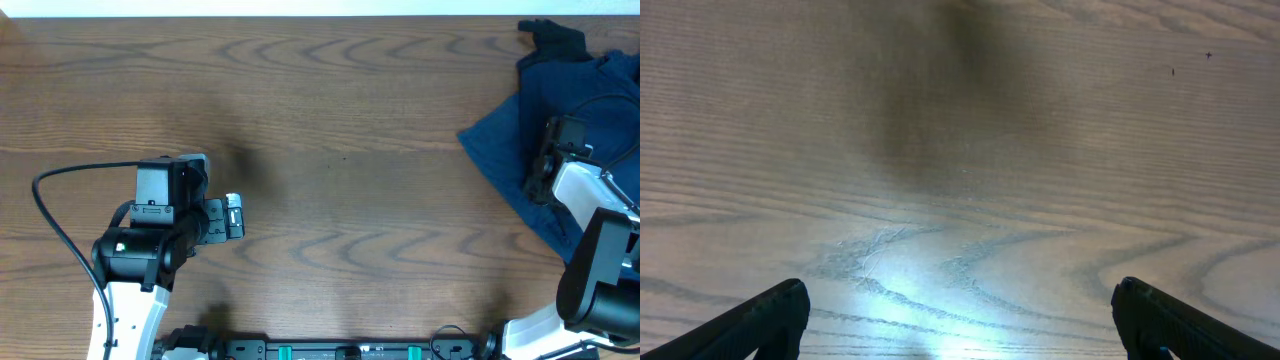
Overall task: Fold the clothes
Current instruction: 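Grasp the navy shorts in the pile with the right gripper, then drag the navy shorts leftward onto the table center with right gripper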
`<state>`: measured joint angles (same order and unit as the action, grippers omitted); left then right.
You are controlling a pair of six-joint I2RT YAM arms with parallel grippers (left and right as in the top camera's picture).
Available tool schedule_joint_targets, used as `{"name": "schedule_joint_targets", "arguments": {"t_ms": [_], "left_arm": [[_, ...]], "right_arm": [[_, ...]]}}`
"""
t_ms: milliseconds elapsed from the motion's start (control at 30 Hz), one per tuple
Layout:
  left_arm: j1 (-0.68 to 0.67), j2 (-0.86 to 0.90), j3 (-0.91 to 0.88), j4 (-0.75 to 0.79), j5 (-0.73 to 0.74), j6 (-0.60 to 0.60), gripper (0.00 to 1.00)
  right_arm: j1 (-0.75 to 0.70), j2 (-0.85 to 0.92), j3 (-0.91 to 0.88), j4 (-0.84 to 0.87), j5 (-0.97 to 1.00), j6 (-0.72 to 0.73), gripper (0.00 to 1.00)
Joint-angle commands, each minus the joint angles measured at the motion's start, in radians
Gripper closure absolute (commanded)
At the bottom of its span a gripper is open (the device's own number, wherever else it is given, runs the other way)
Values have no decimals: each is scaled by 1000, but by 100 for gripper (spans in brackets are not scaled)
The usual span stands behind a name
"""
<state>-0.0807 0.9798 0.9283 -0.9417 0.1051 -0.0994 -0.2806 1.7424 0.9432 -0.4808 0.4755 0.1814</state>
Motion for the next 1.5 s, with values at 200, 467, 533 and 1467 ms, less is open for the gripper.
{"name": "schedule_joint_targets", "arguments": {"t_ms": [200, 467, 533, 1467], "left_arm": [[-3, -1, 19, 2, 7, 12, 2], [-3, 0, 19, 8, 7, 12, 2], [-3, 0, 19, 11, 7, 12, 2], [-3, 0, 18, 16, 7, 12, 2]], "right_arm": [[21, -286, 106, -16, -126, -130, 99], [291, -417, 109, -20, -638, -337, 99], [433, -418, 109, 7, -647, -337, 99], [732, -186, 82, -117, -606, -77, 55]]}}
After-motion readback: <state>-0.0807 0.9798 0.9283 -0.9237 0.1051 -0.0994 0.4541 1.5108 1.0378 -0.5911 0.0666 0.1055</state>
